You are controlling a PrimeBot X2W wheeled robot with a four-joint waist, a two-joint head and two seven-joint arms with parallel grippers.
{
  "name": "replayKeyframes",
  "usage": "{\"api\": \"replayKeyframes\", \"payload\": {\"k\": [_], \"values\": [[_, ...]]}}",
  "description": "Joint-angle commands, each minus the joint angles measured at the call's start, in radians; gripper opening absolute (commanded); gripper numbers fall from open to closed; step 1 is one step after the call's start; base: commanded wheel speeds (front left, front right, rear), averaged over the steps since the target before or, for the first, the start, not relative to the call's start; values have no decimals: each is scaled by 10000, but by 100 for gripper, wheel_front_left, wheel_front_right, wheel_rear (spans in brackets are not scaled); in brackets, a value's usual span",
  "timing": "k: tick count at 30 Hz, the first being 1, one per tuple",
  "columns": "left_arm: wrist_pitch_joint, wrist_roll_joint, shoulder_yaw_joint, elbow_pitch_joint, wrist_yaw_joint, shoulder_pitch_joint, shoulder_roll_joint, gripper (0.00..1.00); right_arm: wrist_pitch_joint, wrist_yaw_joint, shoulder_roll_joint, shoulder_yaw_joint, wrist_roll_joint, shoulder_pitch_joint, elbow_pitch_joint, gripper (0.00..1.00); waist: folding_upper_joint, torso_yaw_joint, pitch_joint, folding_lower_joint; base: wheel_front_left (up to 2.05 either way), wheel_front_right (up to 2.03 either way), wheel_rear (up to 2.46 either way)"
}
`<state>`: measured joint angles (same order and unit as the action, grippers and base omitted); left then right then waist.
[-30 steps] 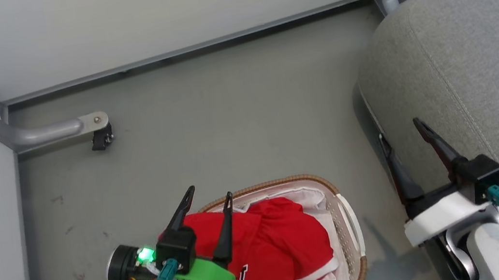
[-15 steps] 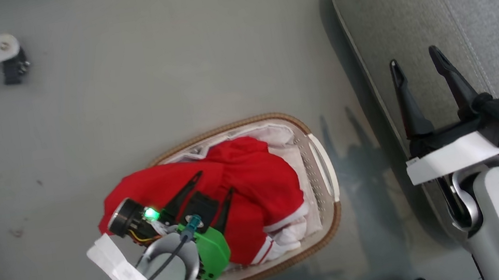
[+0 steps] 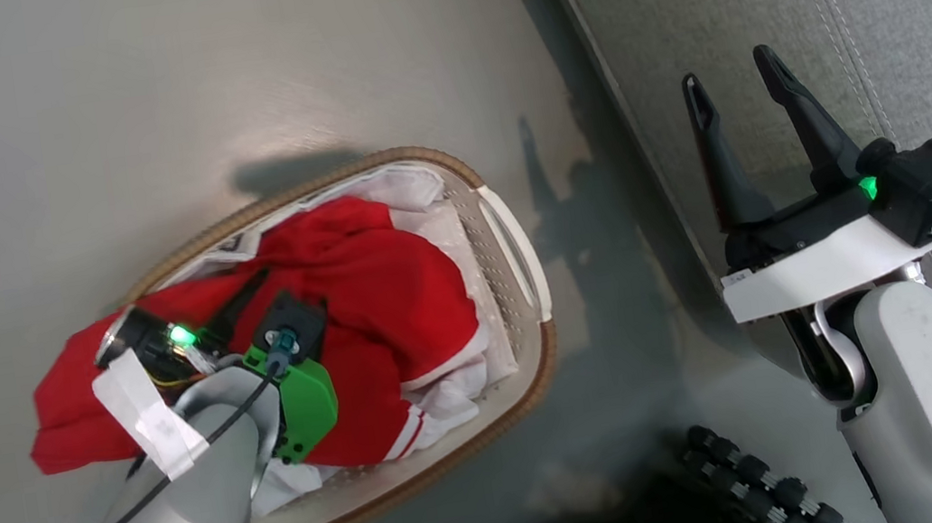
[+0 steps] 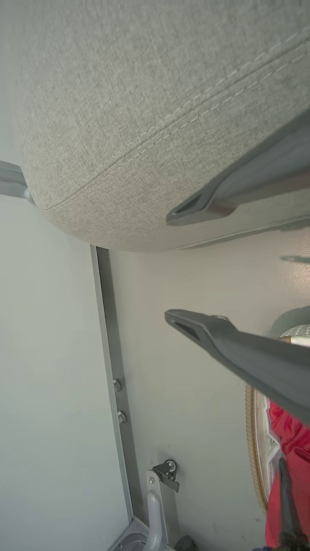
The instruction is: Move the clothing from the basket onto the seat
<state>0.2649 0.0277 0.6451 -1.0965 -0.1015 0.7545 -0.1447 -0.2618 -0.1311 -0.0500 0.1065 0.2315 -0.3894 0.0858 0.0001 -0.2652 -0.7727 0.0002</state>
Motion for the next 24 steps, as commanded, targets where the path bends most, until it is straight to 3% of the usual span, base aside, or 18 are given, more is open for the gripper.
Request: {"api": "replayKeyframes", "payload": {"k": [1, 8, 24], "values": [[-7, 104, -42, -125, 156, 293, -136, 100, -49, 6, -8, 36, 105, -192, -46, 100, -1, -716, -799, -2, 0, 0, 0], [-31, -129, -241, -1073, 932, 864, -3, 100, -48, 6, -13, 276, 297, -311, -10, 100, -1, -741, -1006, -2, 0, 0, 0], [-9, -705, -452, -1320, 1382, 412, -5, 100, -49, 6, -16, 303, 222, -320, 104, 100, -1, -247, -638, -2, 0, 0, 0]]}}
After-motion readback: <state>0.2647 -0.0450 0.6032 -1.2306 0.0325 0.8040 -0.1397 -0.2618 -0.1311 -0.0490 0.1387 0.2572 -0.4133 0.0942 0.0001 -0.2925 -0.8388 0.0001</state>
